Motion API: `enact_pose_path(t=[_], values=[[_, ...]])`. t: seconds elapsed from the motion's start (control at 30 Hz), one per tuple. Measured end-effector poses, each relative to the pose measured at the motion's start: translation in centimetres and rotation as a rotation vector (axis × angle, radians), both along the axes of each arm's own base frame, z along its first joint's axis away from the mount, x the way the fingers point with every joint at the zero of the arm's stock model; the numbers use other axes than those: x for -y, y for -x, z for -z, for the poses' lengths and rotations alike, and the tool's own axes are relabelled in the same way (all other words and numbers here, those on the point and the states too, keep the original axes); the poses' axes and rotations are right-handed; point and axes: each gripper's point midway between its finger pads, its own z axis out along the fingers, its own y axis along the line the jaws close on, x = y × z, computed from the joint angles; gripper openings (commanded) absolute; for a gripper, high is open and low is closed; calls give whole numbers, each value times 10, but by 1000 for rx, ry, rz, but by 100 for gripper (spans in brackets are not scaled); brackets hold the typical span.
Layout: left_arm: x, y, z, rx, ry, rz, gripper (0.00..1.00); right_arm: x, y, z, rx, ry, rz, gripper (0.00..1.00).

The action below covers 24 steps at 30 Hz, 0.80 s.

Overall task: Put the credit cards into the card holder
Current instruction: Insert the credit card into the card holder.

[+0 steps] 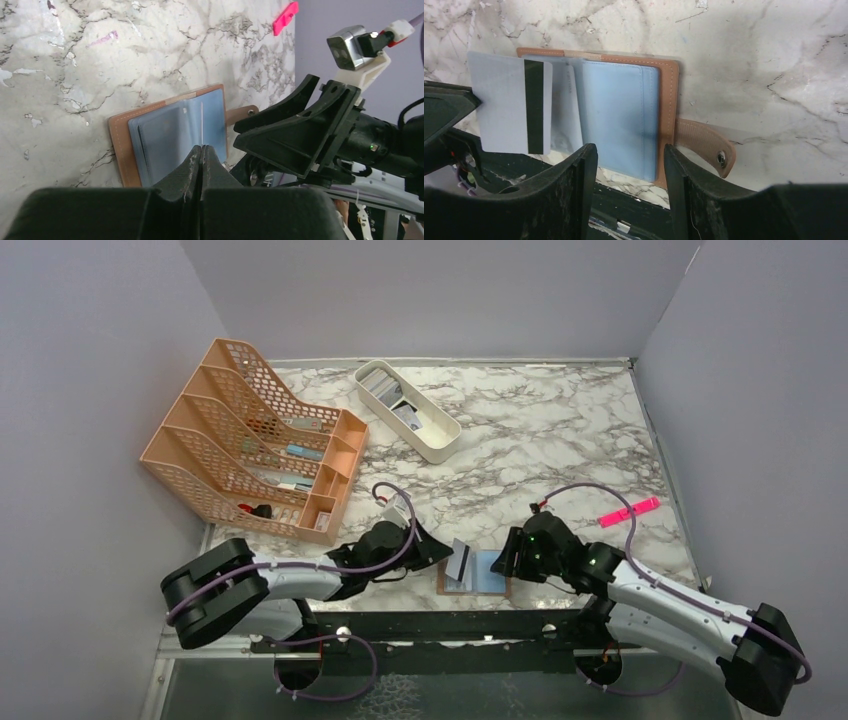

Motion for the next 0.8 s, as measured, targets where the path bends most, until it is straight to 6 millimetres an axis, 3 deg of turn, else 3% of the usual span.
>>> enact_pose_path(t=[0.57,0.8], values=[[13,3,33,-28,-23,-51,0,6,5,18,-28,32,1,52],[13,8,35,-27,-23,-45,2,5,4,19,-26,29,0,52]])
